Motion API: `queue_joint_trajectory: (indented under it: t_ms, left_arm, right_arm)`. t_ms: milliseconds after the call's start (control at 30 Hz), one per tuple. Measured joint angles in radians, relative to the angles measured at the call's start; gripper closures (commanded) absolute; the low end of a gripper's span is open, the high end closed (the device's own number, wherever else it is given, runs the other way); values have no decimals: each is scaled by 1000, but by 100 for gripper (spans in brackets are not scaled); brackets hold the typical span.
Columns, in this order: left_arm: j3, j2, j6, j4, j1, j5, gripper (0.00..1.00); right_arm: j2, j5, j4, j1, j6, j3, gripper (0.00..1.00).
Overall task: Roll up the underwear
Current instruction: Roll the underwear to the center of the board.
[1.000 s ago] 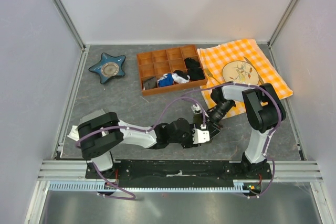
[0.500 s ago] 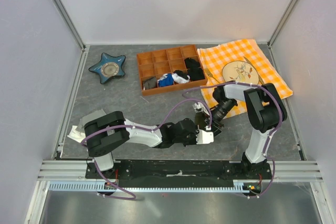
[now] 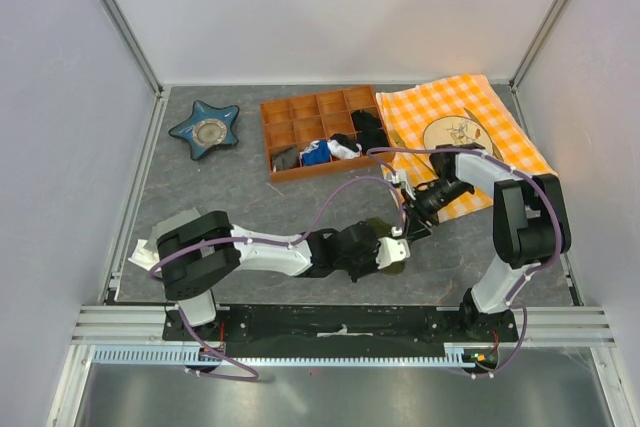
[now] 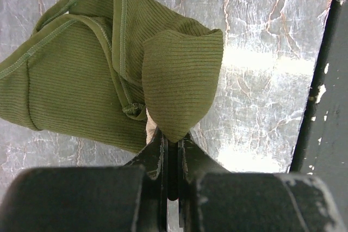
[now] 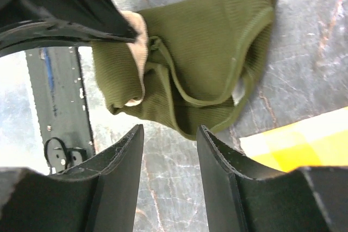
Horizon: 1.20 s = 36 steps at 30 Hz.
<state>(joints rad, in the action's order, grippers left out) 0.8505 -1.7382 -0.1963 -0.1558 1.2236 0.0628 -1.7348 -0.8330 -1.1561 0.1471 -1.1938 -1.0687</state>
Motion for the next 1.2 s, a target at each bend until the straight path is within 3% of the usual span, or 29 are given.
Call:
queue_joint_trajectory:
  t_ms: [267, 533, 700, 833, 1000, 1200]
  left_arm:
    - [137, -43, 95, 203, -2, 58, 98]
    - [269, -132, 217, 327, -85, 257, 98]
    - [355, -203, 293, 406, -152, 399, 98]
    - [435, -282, 351, 462, -203, 529, 98]
    - [537, -381, 406, 531, -253, 671, 97]
    - [608, -453, 449, 583, -283, 768, 95]
  right_arm:
    - [24, 45, 137, -20, 153, 12, 49]
    - [174, 29, 172, -226, 170, 11, 47]
    - [241, 33, 152, -261, 85, 13, 46]
    - [317, 10, 32, -259, -138, 31, 46]
    - [388, 4, -90, -179, -362, 136, 45]
    - [557, 53, 60, 87, -302, 314, 35]
